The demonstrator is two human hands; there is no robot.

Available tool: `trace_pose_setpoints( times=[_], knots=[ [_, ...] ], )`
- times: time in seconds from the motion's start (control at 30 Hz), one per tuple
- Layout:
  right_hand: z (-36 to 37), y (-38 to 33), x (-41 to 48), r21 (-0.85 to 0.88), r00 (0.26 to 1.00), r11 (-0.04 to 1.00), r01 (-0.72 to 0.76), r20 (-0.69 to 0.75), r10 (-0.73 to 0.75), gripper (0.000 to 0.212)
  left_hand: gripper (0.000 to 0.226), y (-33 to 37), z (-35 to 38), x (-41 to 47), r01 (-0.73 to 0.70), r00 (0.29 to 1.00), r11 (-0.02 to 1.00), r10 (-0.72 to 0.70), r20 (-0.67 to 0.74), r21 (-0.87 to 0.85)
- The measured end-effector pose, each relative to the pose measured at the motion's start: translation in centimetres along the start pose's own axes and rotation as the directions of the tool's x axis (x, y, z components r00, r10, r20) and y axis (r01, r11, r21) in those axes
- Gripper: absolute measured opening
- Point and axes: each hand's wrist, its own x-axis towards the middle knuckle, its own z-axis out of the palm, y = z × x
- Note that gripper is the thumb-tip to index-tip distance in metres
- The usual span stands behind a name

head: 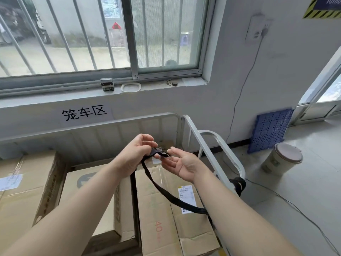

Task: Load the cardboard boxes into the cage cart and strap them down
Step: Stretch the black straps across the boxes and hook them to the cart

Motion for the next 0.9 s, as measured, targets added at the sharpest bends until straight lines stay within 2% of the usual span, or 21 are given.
trace_pose_setpoints(
  times=[0.07, 0.17, 0.27, 0.4, 0.47, 0.57, 0.7, 0.9],
  knots=[
    [0.0, -0.1, 1.1, 0.063, 0.995, 0.996, 0.062, -0.085, -0.056, 0.004, 0.034, -0.7, 0.1, 0.7, 0.024, 0.999, 0.995, -0.027, 0.029, 0.098],
    [-0.9, -0.5, 2.9, 0.066, 0.973, 0.993, 0.103, -0.212, -0.087, 0.016, 0.031, -1.6, 0.3, 2.2, 0.066, 0.996, 0.970, -0.080, 0.051, 0.235],
    [-2.1, -0.8, 5.1, 0.105, 0.948, 0.987, 0.120, -0.308, -0.082, 0.016, 0.016, -2.5, 0.5, 4.3, 0.118, 0.975, 0.905, -0.184, 0.127, 0.409],
    [-4.9, -1.7, 7.9, 0.098, 0.906, 0.987, 0.125, -0.417, -0.073, 0.007, 0.025, -4.4, 0.7, 7.4, 0.218, 0.944, 0.881, -0.299, 0.137, 0.420],
    [-6.5, -2.2, 9.4, 0.148, 0.895, 0.978, 0.145, -0.441, -0.066, 0.004, 0.025, -5.4, 0.9, 9.1, 0.245, 0.941, 0.889, -0.314, 0.125, 0.387],
    [-8.4, -2.6, 12.1, 0.199, 0.886, 0.970, 0.139, -0.463, -0.032, 0.015, 0.022, -6.7, 1.7, 11.8, 0.240, 0.946, 0.881, -0.307, 0.106, 0.409],
    [-9.6, -3.3, 15.9, 0.298, 0.903, 0.950, 0.090, -0.427, 0.048, 0.006, 0.020, -8.5, 3.1, 15.8, 0.244, 0.943, 0.866, -0.316, 0.102, 0.436],
    [-11.4, -4.3, 23.1, 0.421, 0.923, 0.900, 0.113, -0.380, 0.062, 0.010, 0.018, -11.1, 4.2, 22.6, 0.284, 0.937, 0.855, -0.343, 0.062, 0.435]
  ],
)
